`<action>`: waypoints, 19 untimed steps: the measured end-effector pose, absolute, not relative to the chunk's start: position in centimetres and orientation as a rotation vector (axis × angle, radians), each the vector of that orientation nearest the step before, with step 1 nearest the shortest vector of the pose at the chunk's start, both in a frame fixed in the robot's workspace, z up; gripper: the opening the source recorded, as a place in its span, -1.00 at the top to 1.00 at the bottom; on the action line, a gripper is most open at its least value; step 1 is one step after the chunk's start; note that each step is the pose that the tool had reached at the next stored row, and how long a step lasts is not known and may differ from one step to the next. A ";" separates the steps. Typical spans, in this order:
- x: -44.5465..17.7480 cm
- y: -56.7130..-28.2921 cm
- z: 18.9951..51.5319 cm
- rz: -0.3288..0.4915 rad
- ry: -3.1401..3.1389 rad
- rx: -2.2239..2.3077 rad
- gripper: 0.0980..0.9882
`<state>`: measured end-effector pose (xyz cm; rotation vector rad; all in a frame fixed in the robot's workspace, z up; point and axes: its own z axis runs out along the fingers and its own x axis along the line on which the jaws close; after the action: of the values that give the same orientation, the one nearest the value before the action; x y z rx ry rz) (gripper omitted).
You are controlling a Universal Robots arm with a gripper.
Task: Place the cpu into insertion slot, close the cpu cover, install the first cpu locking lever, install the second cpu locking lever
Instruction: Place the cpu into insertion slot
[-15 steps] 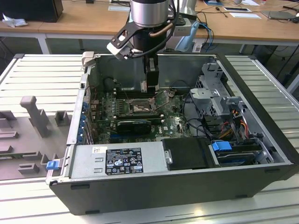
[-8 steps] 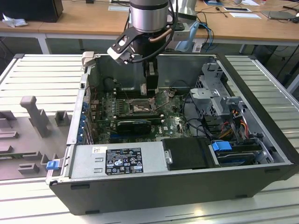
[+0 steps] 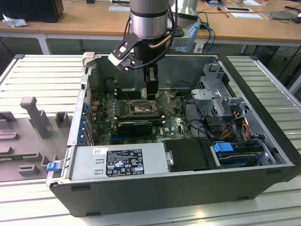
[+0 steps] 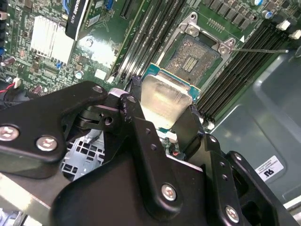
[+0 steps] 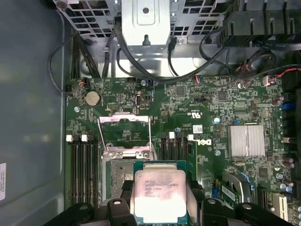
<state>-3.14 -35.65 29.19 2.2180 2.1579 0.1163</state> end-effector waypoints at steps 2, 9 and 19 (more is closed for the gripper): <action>-3.2 -35.6 28.9 0.116 2.158 2.218 0.03; -3.2 -35.5 28.4 0.116 2.158 2.218 0.03; -3.7 -34.9 26.3 0.117 2.184 2.194 0.03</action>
<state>-3.75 -34.94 26.26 2.1941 2.1836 0.1173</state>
